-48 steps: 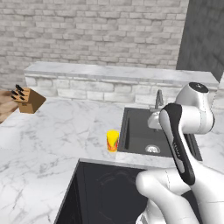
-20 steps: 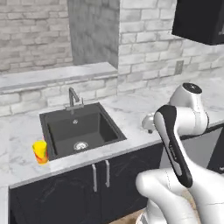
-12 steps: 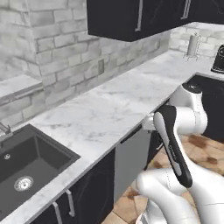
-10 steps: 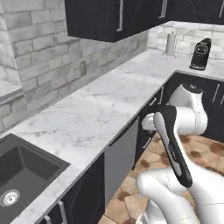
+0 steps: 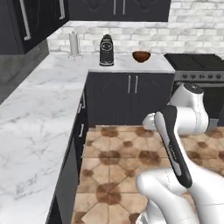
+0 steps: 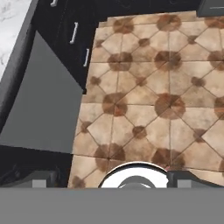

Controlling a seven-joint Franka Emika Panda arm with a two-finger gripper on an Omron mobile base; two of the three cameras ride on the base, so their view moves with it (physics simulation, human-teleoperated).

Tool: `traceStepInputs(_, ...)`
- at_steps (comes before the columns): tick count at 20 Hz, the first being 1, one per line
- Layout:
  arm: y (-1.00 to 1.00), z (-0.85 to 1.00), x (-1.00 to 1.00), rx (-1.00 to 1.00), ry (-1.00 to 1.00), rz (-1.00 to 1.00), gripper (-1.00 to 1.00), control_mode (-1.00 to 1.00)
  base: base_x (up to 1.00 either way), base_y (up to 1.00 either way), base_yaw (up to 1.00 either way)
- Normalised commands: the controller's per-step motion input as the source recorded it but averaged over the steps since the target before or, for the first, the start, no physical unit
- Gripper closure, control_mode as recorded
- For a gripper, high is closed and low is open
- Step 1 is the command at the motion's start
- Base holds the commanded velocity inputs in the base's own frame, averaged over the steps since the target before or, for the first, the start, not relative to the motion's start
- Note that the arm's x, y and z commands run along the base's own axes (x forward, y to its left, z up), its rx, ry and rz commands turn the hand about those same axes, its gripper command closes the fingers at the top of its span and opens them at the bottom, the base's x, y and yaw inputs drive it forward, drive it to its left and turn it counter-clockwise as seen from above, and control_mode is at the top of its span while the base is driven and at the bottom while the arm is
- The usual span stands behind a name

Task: Pick the cup and bowl from the counter and place them on the counter next to the sink.

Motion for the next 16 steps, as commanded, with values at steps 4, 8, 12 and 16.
traceStepInputs(4, 0.0, 0.0, 0.0, 0.0, 0.0, 0.0, -1.0, 1.0, 1.0, -0.01, -0.3)
traceStepInputs(8, 0.0, 0.0, 0.0, 0.0, 0.0, 0.0, -1.0, 1.0, 1.0, -0.13, -0.01)
traceStepInputs(12, 0.0, 0.0, 0.0, 0.0, 0.0, 0.0, -1.0, 1.0, 1.0, -0.15, 0.0)
traceStepInputs(16, 0.0, 0.0, 0.0, 0.0, 0.0, 0.0, -1.0, 1.0, 1.0, -0.31, -0.01)
